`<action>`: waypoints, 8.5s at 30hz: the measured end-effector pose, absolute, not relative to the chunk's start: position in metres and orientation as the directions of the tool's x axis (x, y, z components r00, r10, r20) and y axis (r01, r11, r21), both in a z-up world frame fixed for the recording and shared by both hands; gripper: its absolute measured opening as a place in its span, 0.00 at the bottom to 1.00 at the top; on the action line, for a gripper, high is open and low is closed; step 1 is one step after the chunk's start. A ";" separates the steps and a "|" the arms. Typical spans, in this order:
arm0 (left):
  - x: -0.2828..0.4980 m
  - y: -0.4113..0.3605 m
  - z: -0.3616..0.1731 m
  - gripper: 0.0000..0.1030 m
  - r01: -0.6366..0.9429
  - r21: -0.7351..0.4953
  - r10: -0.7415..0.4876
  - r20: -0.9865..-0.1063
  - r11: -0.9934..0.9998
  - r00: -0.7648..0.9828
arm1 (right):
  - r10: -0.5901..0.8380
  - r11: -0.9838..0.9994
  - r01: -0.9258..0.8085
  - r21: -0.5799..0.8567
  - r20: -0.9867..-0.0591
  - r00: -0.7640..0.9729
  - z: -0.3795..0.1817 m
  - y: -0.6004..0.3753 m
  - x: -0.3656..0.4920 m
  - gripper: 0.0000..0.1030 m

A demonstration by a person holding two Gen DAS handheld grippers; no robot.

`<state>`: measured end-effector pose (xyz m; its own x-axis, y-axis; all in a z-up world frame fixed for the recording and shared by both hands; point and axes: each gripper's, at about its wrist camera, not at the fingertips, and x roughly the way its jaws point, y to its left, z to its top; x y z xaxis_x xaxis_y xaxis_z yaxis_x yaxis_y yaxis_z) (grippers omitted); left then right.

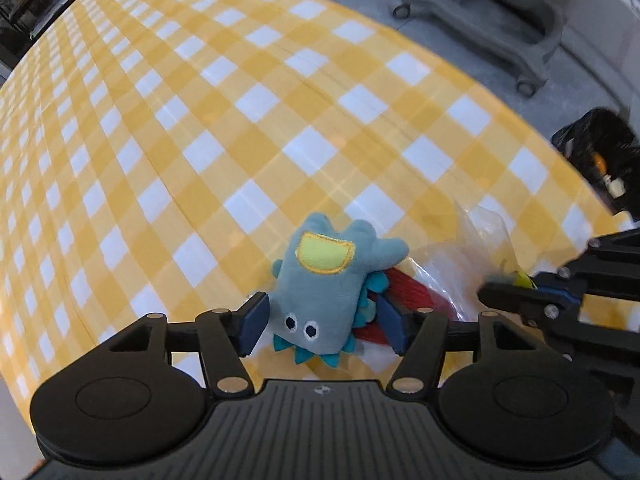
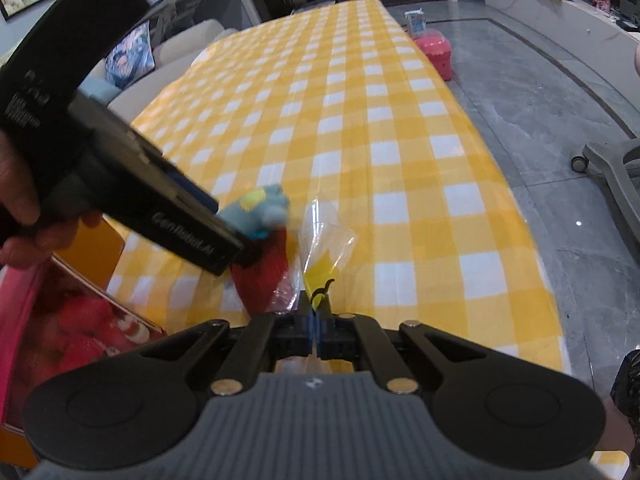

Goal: Organize soft objects

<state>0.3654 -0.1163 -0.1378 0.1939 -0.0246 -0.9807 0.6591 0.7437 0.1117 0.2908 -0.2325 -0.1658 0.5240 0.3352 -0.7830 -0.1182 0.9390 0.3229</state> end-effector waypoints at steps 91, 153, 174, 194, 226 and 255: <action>0.213 0.187 -0.050 0.34 -0.084 0.107 0.136 -0.798 0.991 0.587 | 0.365 0.789 -0.611 0.067 -0.851 0.377 -0.061 0.090 0.308 0.00; 0.041 0.058 0.060 0.65 -0.022 0.038 0.035 -0.380 0.999 0.924 | 0.250 0.963 -0.266 0.028 -0.446 0.859 0.053 -0.145 0.056 0.86; 0.014 0.036 -0.014 0.90 -0.132 0.084 0.156 -0.488 0.988 0.859 | 0.162 0.985 -0.171 0.032 -0.525 0.836 -0.029 -0.157 0.028 0.97; 0.016 0.030 -0.036 0.91 -0.105 0.100 0.144 -0.611 0.989 0.779 | 0.142 0.987 -0.153 0.043 -0.667 0.731 -0.056 -0.155 0.050 0.97; 0.018 0.030 -0.035 0.91 -0.110 0.092 0.144 -0.621 0.990 0.771 | 0.137 0.986 -0.168 0.018 -0.665 0.734 -0.054 -0.151 0.047 0.97; 0.018 0.026 -0.035 0.91 -0.102 0.090 0.136 -0.617 0.991 0.775 | 0.133 0.986 -0.168 0.010 -0.663 0.737 -0.055 -0.148 0.046 0.97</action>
<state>0.0185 0.0265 -0.0353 0.7752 0.1364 -0.6168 -0.1024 0.9906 0.0904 0.0455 -0.1481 -0.0548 0.7372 0.1328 -0.6625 -0.1682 0.9857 0.0105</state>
